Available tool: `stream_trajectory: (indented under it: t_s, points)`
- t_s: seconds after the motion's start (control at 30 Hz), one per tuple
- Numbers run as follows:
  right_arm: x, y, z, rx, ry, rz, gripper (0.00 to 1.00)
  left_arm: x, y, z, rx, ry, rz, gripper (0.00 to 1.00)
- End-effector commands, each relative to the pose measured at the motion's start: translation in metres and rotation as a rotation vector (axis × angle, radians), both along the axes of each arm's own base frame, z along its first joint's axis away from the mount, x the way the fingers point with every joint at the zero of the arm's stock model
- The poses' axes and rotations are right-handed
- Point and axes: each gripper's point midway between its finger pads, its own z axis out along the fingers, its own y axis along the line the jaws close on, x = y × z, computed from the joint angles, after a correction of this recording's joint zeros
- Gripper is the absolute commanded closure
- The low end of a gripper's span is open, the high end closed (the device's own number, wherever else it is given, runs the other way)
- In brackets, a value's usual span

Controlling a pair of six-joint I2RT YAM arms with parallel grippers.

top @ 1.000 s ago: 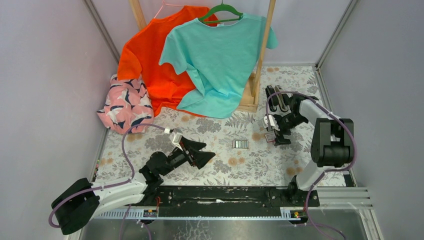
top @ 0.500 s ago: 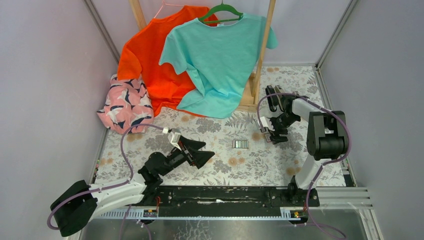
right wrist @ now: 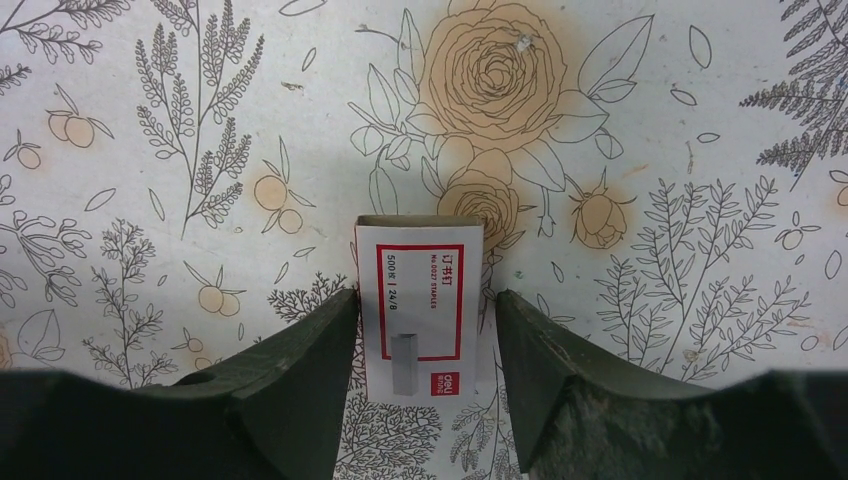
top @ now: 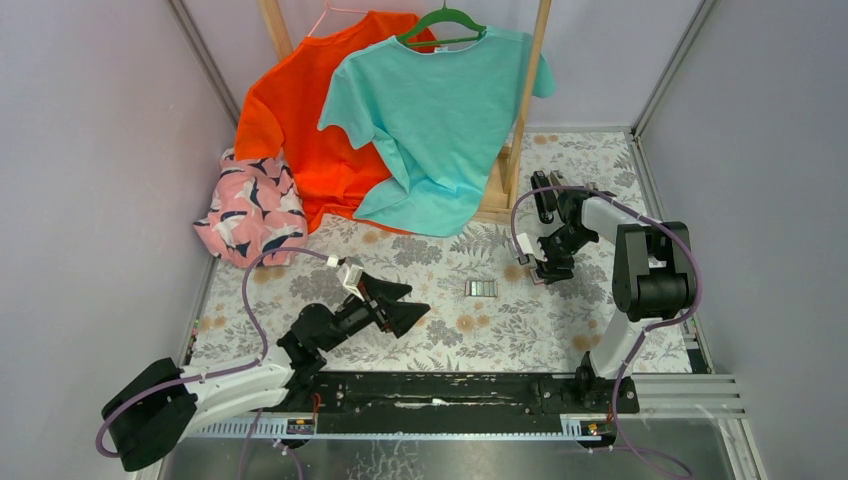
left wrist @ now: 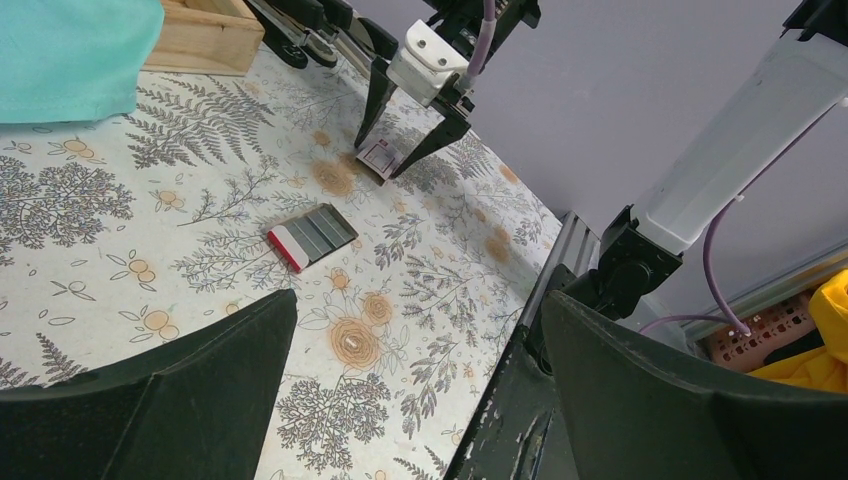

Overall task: Unload the staples from the stapler
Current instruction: Pick up the shell from the center of the board.

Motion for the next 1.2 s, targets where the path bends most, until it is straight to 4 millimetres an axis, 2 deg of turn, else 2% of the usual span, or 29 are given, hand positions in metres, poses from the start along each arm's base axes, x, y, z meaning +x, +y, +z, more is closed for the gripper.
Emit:
stream_trajectory:
  t_s: [0.0, 0.4, 0.73, 0.97, 1.17]
  points:
    - [-0.005, 0.002, 0.007, -0.008, 0.001, 0.004, 0.42, 0.002, 0.002, 0.007, -0.024, -0.023, 0.012, 0.00]
    - [-0.006, 0.006, 0.011, 0.011, 0.002, -0.002, 0.50, 0.001, 0.002, 0.006, -0.020, -0.023, 0.010, 0.00]
    - [-0.010, 0.026, 0.036, 0.076, -0.007, -0.030, 0.51, 0.002, 0.004, 0.009, -0.011, -0.035, 0.015, 0.00]
    - [-0.010, 0.064, 0.056, 0.098, -0.001, -0.052, 0.51, 0.007, 0.013, 0.021, 0.039, -0.050, 0.069, 0.00]
    - [-0.016, 0.125, 0.078, 0.131, 0.010, -0.060, 0.51, 0.014, 0.034, 0.022, 0.150, -0.028, 0.164, 0.00]
